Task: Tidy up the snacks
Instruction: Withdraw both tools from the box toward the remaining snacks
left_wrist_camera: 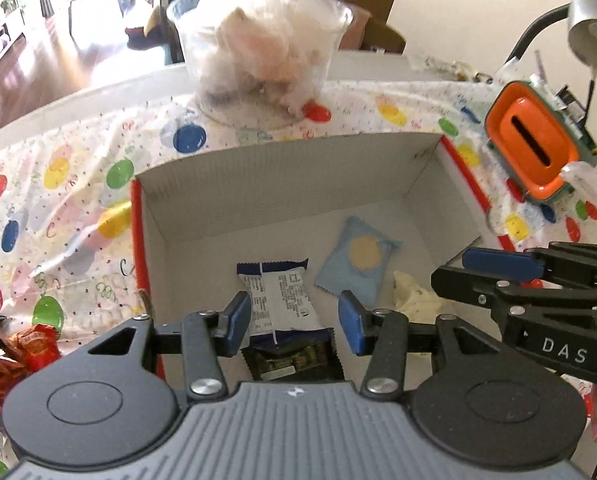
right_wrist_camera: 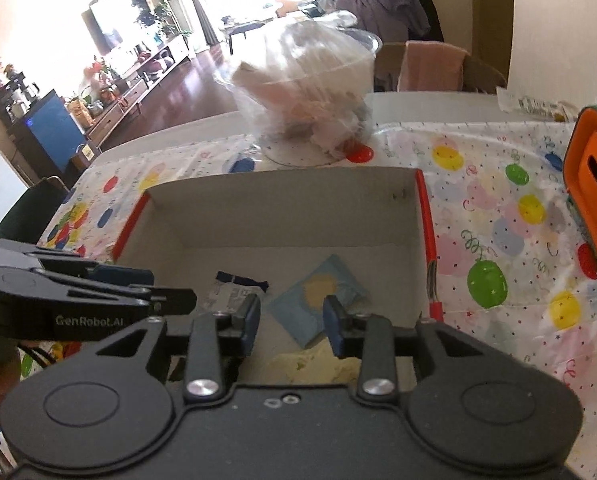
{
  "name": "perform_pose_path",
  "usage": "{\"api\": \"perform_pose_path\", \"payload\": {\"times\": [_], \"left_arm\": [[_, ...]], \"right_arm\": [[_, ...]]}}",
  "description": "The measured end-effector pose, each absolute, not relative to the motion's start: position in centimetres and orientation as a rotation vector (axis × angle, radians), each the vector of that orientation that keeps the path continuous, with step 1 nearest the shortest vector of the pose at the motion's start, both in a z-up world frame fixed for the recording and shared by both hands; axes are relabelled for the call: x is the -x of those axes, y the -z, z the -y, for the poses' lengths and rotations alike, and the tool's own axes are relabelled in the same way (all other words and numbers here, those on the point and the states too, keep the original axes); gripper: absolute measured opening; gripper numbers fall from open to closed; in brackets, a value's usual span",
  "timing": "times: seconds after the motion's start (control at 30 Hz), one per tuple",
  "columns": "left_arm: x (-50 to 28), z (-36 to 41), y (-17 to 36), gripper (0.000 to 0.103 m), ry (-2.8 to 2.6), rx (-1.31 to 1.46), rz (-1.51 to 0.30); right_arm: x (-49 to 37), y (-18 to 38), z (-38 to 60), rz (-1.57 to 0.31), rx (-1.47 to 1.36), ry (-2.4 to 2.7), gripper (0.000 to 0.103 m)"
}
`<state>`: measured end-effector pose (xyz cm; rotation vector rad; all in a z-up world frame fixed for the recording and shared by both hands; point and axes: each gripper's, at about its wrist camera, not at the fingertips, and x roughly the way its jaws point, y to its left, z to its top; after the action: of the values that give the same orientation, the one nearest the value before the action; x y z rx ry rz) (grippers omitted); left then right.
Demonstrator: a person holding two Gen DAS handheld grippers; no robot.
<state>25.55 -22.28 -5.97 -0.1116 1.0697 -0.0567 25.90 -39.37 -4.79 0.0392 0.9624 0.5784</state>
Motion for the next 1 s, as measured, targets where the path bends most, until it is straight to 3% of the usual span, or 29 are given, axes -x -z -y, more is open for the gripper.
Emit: {"api": "perform_pose_path", "payload": {"times": [0.13, 0.37, 0.53, 0.7, 1.0], "left_arm": [[-23.9, 22.1, 4.8, 0.049, 0.065, 0.097, -1.023], [-20.5, 20.6, 2.8, 0.053, 0.084, 0.095, -0.934], [-17.7, 18.9, 1.5, 0.059, 0.084, 0.100, -0.874], [-14.9, 16.3, 0.6, 0.073, 0.073, 0.113, -0.822], [-10.2, 11.1, 0.0, 0.082, 0.037, 0.118, -0.763]], "right_arm": [[-24.5, 3.7, 39.2, -0.937, -0.037, -0.591, 0.040], [-22.1, 2.2, 38.4, -0.891, -0.033, -0.603, 0.062], [-19.8, 0.9, 37.1, -0.842, -0.024, -0.623, 0.073], [-17.6, -0.1, 35.1, -0.793, -0.019, -0.641, 0.085], [-14.1, -0.8, 30.0, -0.745, 0.017, -0.690, 0.100]]}}
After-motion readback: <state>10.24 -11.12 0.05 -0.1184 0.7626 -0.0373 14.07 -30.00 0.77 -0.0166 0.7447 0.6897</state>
